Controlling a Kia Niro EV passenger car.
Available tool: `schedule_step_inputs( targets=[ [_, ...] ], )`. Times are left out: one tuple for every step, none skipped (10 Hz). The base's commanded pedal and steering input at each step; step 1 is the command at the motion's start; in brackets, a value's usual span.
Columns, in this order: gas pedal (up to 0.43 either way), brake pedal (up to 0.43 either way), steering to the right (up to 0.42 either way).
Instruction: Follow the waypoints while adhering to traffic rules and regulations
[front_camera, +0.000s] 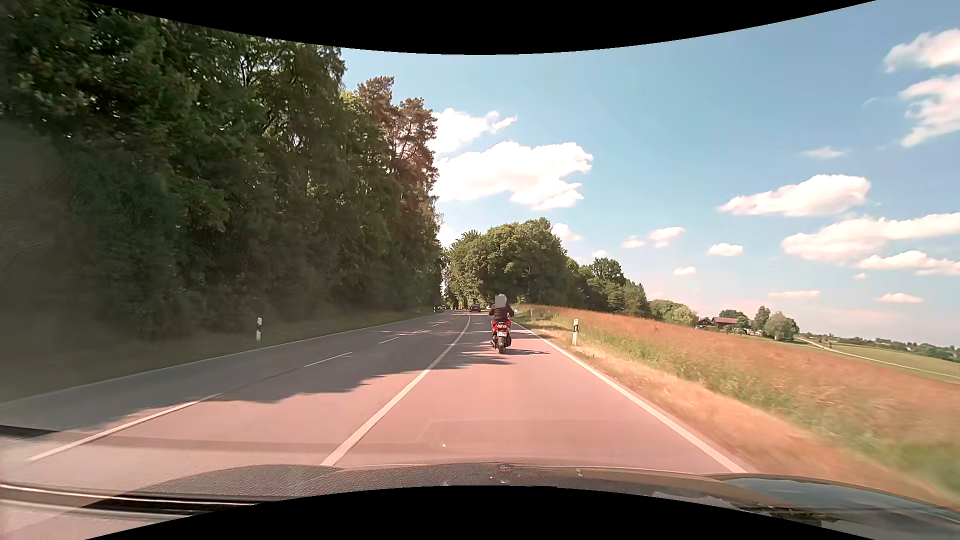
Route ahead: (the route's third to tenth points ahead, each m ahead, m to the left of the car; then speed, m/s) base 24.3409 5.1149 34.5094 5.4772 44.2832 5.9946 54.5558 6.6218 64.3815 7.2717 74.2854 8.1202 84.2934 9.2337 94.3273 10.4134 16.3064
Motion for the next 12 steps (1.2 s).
schedule_step_inputs(
  targets=[
    [0.169,0.012,-0.006],
    [0.169,0.012,-0.006],
    [0.169,0.012,-0.006],
    [0.169,0.012,-0.006],
    [0.169,0.012,-0.006],
    [0.169,0.012,-0.006],
    [0.169,0.012,-0.006],
    [0.169,0.012,-0.006],
    [0.169,0.012,-0.006],
    [0.169,0.012,-0.006],
    [0.177,0.012,-0.006],
    [0.189,0.012,-0.007]
  ],
)
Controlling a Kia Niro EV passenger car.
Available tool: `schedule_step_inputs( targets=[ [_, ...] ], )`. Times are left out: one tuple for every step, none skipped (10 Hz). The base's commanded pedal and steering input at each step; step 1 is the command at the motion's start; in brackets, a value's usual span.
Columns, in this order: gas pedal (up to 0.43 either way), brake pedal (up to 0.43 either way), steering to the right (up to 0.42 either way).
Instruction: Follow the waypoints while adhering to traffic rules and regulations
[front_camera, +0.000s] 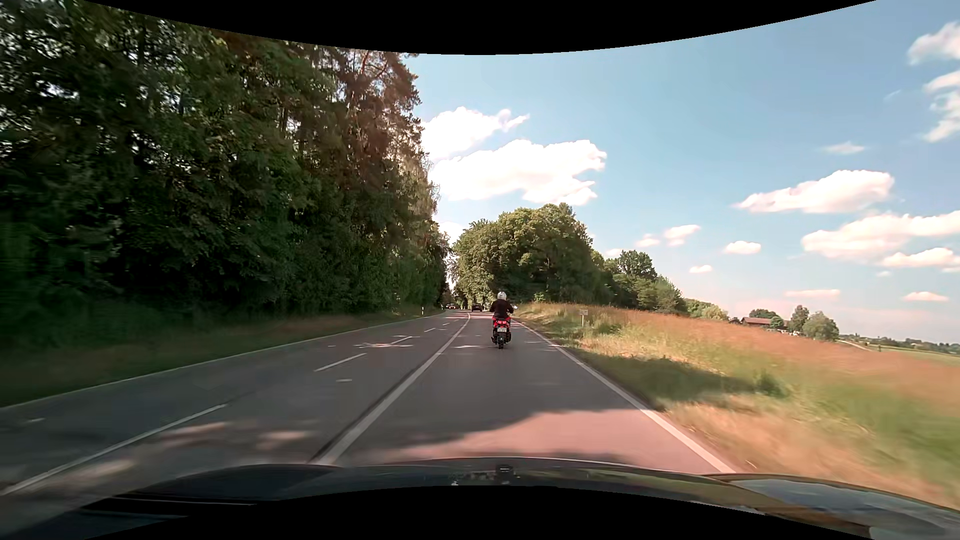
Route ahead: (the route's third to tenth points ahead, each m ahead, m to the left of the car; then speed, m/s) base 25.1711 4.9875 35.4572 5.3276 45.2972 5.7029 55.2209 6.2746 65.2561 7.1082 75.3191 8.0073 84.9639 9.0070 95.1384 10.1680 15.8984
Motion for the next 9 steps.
schedule_step_inputs(
  targets=[
    [0.189,0.012,-0.007],
    [0.197,0.012,-0.008],
    [0.197,0.012,-0.007],
    [0.197,0.012,-0.007],
    [0.197,0.012,-0.007],
    [0.197,0.012,-0.007],
    [0.197,0.012,-0.007],
    [0.197,0.012,-0.007],
    [0.197,0.012,-0.007]
  ],
)
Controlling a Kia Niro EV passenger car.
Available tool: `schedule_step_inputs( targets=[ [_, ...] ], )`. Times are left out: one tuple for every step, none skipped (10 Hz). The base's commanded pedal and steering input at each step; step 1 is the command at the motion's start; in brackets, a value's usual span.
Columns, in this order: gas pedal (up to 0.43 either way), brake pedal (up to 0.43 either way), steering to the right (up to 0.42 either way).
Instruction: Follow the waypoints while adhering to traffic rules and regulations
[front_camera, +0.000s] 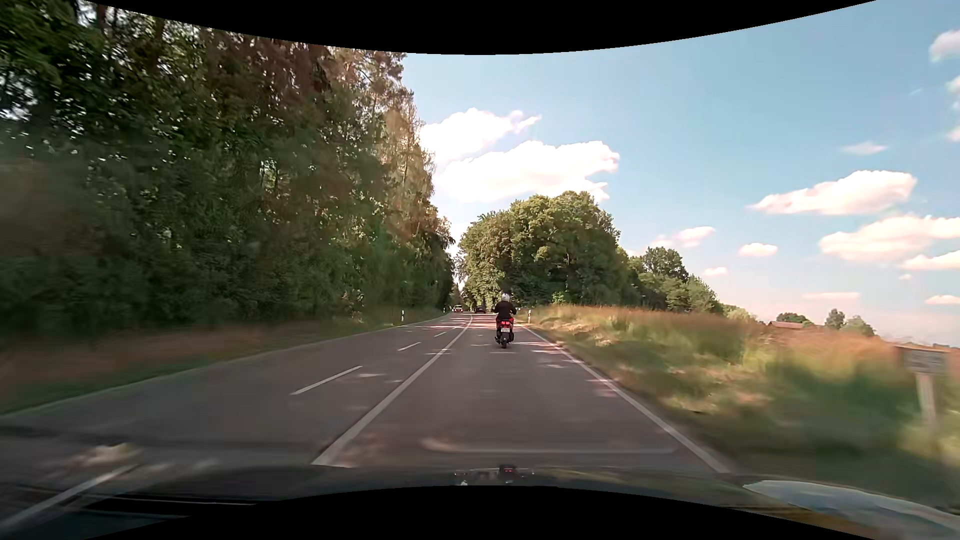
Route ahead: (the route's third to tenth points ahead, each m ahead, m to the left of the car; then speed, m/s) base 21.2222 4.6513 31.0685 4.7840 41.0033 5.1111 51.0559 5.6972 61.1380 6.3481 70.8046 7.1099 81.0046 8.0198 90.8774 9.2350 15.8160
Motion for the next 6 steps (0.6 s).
schedule_step_inputs(
  targets=[
    [0.197,0.012,-0.008],
    [0.197,0.012,-0.007],
    [0.197,0.012,-0.007],
    [0.197,0.012,-0.006],
    [0.197,0.012,-0.005],
    [0.197,0.012,-0.004]
  ],
)
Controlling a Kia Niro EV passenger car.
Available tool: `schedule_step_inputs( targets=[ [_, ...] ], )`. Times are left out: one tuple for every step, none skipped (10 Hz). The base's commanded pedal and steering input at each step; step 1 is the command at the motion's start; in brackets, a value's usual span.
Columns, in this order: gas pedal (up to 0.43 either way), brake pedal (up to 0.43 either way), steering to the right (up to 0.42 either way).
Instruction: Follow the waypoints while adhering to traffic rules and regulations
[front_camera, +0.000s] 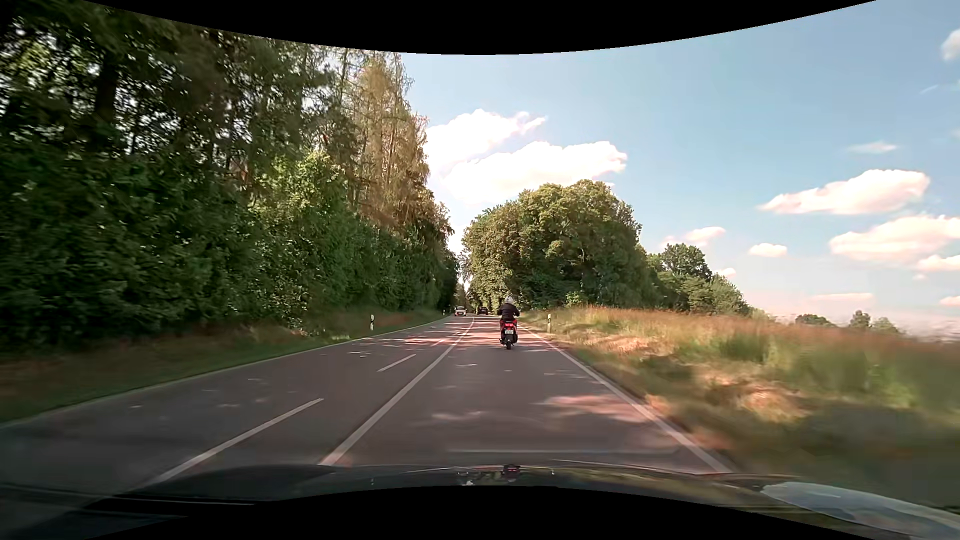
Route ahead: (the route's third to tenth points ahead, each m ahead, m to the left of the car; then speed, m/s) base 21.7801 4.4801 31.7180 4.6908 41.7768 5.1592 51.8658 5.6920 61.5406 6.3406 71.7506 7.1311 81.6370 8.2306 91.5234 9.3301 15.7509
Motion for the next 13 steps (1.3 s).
schedule_step_inputs(
  targets=[
    [0.197,0.012,-0.004],
    [0.197,0.012,-0.004],
    [0.197,0.012,-0.004],
    [0.197,0.012,-0.003],
    [0.197,0.012,-0.002],
    [0.197,0.012,-0.001],
    [0.197,0.012,-0.002],
    [0.197,0.012,-0.002],
    [0.197,0.012,-0.001],
    [0.197,0.012,-0.002],
    [0.197,0.012,-0.002],
    [0.197,0.012,-0.003],
    [0.197,0.006,-0.003]
  ],
)
